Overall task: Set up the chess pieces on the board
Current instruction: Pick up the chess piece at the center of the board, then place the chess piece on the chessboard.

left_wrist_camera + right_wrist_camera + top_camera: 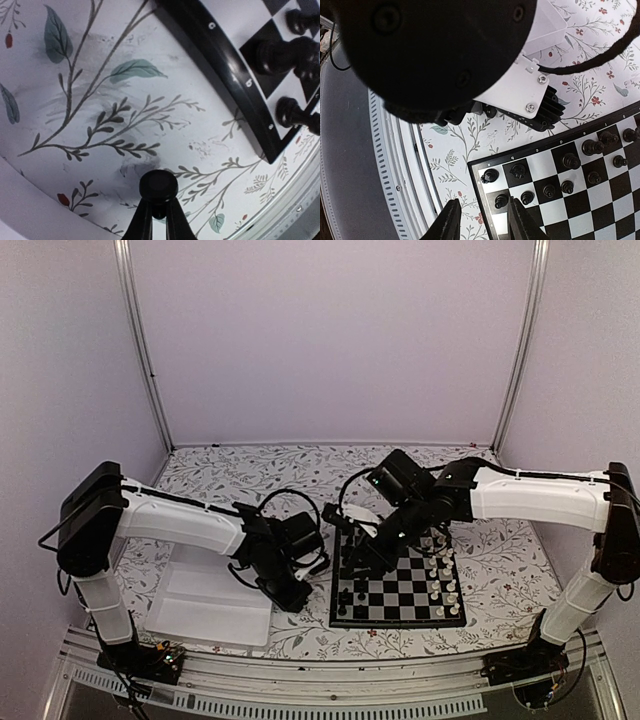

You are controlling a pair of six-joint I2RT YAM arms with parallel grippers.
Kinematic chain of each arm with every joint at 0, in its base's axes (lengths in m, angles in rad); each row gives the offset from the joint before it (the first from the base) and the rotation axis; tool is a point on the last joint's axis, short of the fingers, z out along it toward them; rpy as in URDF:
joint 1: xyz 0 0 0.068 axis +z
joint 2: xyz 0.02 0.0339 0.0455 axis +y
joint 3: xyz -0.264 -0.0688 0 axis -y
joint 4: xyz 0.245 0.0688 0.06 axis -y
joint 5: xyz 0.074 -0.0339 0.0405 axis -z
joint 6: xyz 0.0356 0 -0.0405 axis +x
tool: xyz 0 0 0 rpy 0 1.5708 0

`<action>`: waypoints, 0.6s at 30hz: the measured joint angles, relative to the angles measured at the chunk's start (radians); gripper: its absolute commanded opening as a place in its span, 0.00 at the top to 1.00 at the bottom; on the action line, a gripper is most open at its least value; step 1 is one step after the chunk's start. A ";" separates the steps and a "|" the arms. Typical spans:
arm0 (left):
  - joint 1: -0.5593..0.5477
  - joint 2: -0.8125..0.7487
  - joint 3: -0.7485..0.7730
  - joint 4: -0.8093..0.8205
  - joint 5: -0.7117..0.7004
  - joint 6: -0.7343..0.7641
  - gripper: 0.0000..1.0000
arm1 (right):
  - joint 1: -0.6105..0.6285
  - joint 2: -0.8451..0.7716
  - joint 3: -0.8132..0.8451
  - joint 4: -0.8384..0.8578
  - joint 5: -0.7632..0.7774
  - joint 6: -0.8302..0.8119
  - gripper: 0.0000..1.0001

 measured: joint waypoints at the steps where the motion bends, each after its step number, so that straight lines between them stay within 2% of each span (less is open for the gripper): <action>1: 0.003 -0.006 0.002 -0.005 0.012 0.007 0.93 | 0.000 0.000 -0.002 0.003 0.000 -0.001 0.67; 9: 0.035 -0.137 0.011 0.030 0.096 0.042 0.92 | -0.004 0.010 -0.026 0.055 -0.004 0.035 0.67; 18: 0.037 -0.258 0.007 0.134 0.144 0.043 0.92 | -0.082 0.019 -0.026 0.181 -0.126 0.220 0.66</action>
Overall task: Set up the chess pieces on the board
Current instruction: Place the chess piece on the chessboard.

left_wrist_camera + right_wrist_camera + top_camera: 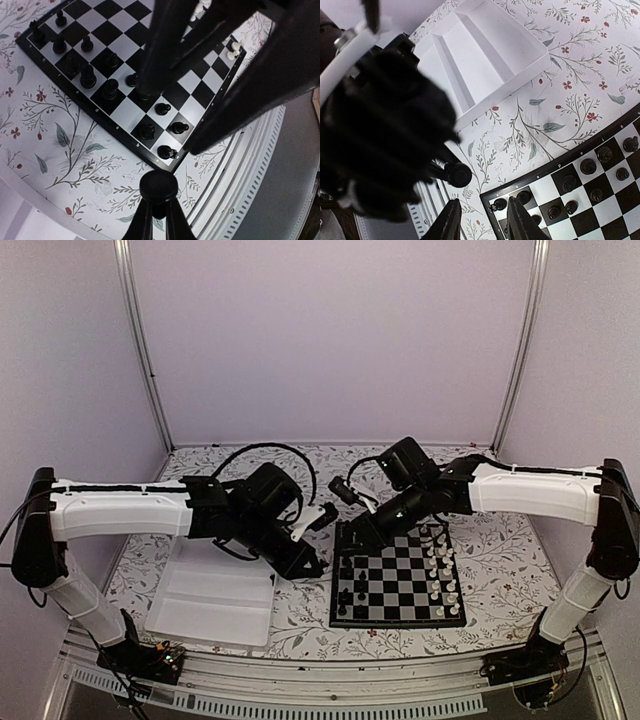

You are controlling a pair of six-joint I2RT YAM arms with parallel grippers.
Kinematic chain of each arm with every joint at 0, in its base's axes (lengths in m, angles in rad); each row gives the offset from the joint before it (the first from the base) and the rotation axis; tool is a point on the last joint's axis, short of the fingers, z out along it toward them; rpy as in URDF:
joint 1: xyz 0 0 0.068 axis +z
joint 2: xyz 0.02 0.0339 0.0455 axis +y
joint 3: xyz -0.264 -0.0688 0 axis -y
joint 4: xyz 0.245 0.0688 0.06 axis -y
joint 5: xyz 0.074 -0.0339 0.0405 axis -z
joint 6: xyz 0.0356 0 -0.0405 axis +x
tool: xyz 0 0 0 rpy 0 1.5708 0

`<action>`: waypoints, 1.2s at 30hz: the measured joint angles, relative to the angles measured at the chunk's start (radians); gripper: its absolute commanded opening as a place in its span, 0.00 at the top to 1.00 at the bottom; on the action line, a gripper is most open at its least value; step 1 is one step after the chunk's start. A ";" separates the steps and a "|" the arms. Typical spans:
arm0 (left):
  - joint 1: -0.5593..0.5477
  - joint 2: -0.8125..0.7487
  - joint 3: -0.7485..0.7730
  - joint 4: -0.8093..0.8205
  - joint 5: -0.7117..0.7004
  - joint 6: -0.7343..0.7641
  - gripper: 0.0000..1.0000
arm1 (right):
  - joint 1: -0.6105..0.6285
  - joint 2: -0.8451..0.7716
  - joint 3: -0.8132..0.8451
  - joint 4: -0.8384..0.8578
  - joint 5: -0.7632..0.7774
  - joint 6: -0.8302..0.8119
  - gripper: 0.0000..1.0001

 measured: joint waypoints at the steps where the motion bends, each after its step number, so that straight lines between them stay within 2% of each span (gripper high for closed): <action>1: 0.000 -0.006 -0.001 0.009 0.005 0.000 0.92 | -0.008 0.003 0.000 0.015 -0.018 0.017 0.65; 15: 0.000 -0.027 -0.008 0.051 0.030 -0.005 0.91 | -0.024 0.060 -0.025 0.157 -0.192 0.166 0.64; 24: 0.000 -0.031 -0.008 0.069 0.018 -0.009 0.91 | -0.026 0.061 -0.044 0.201 -0.252 0.204 0.65; 29: 0.000 -0.038 -0.008 0.072 0.008 -0.008 0.91 | -0.029 0.070 -0.047 0.210 -0.275 0.219 0.71; 33: 0.000 -0.039 -0.008 0.076 0.005 -0.009 0.90 | -0.036 0.076 -0.053 0.233 -0.305 0.236 0.81; 36: 0.000 -0.040 -0.008 0.081 0.004 -0.008 0.83 | -0.045 0.076 -0.067 0.262 -0.332 0.257 0.87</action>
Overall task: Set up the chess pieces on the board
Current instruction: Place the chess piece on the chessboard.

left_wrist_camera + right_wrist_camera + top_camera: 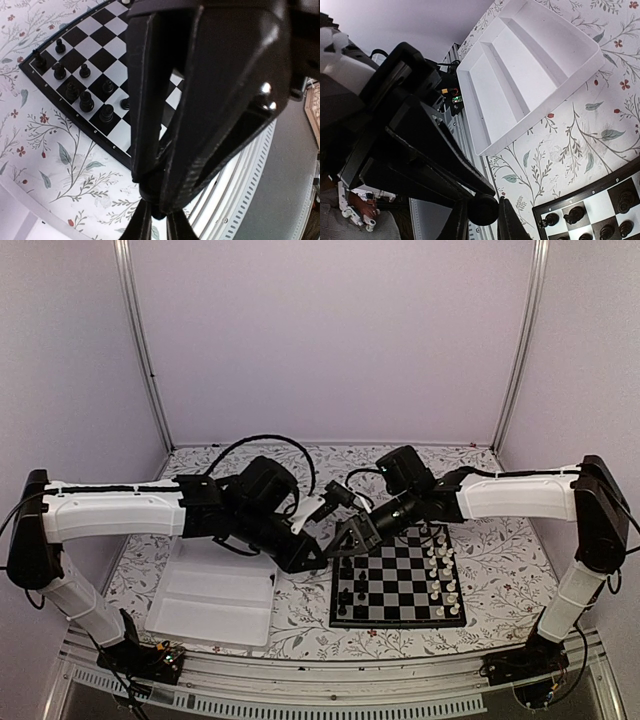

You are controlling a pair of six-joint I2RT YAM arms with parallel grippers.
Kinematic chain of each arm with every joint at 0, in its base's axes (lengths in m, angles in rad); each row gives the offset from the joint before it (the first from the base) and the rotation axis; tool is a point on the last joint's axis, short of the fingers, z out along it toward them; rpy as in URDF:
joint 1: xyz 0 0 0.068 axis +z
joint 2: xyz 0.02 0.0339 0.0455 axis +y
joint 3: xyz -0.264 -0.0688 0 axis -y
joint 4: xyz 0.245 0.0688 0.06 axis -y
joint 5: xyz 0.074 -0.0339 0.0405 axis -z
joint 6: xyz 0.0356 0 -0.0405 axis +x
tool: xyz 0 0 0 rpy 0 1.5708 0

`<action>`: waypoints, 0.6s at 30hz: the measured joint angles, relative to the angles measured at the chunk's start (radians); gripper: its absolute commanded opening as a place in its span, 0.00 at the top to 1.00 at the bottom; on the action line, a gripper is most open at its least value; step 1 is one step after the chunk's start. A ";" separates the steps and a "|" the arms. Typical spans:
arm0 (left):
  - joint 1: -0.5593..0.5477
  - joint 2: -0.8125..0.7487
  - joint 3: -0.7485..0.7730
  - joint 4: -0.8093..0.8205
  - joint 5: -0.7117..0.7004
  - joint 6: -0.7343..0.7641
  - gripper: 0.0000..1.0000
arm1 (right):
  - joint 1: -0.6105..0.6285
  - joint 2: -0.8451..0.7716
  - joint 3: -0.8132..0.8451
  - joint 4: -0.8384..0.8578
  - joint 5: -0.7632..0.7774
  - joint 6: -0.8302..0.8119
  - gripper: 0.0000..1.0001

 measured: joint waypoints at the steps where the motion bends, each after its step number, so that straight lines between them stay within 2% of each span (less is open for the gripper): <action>1: 0.000 0.000 0.000 0.003 -0.002 0.000 0.80 | -0.004 0.000 -0.006 0.013 -0.008 0.008 0.87; 6: -0.001 -0.014 -0.001 0.019 -0.034 0.008 0.64 | -0.039 0.000 -0.054 0.095 -0.056 0.065 0.88; 10: -0.018 -0.128 -0.053 0.085 -0.117 0.044 0.59 | -0.097 0.000 -0.126 0.217 -0.108 0.166 0.89; 15: -0.077 -0.362 -0.240 0.319 -0.263 0.143 0.56 | -0.161 0.000 -0.145 0.369 -0.181 0.315 0.89; 18: -0.085 -0.395 -0.316 0.452 -0.327 0.191 0.55 | -0.169 0.000 -0.145 0.457 -0.217 0.399 0.89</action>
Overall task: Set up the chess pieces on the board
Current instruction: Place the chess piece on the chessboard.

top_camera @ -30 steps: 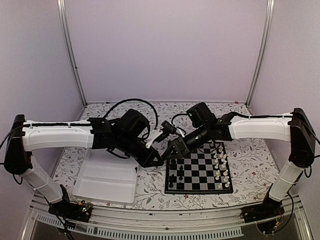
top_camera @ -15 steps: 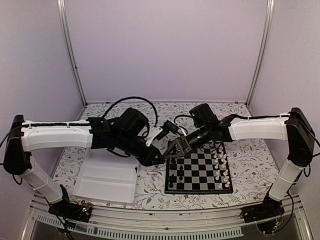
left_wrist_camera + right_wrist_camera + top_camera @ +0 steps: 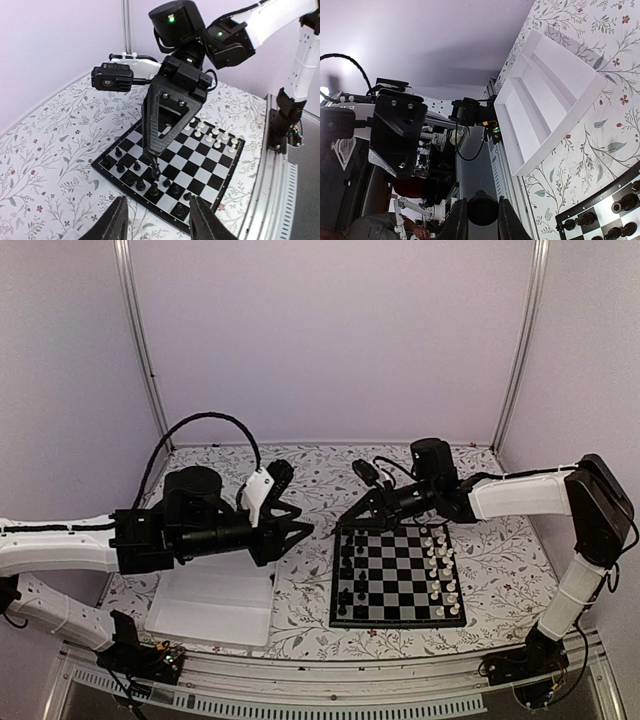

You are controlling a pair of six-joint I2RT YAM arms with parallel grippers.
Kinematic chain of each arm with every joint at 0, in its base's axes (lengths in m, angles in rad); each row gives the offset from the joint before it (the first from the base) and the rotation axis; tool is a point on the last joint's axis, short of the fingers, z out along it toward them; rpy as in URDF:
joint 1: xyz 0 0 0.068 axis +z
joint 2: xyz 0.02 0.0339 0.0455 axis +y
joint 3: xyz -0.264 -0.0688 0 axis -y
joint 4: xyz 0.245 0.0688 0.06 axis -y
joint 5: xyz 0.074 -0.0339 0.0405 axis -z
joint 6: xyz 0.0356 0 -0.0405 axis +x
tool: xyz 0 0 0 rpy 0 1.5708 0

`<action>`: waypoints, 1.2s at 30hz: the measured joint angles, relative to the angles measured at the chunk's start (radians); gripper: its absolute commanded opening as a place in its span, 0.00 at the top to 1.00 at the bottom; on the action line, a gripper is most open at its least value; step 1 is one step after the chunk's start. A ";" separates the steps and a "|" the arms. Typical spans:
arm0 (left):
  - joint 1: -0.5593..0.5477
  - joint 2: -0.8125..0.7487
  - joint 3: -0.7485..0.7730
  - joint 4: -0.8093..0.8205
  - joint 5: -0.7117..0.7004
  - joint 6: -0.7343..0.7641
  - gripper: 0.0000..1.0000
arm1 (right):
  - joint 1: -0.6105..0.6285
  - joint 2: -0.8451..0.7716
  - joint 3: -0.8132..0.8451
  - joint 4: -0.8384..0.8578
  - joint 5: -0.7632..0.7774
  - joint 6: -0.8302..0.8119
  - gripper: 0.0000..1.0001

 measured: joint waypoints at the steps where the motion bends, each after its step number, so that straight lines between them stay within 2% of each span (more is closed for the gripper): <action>1: 0.000 0.013 -0.010 0.034 -0.016 0.014 0.55 | -0.003 0.000 0.000 0.032 -0.012 0.034 0.89; 6: 0.000 0.111 -0.022 0.162 -0.040 0.049 0.55 | -0.007 0.000 0.000 0.144 -0.052 0.151 0.89; 13: -0.001 0.202 -0.021 0.264 -0.026 0.069 0.58 | -0.009 0.000 -0.010 0.207 -0.070 0.220 0.89; 30: -0.001 0.291 0.017 0.292 -0.021 0.083 0.75 | -0.012 0.000 -0.029 0.269 -0.071 0.270 0.88; 36: -0.001 0.325 0.048 0.293 -0.023 0.071 0.85 | -0.013 0.000 -0.039 0.272 -0.074 0.270 0.88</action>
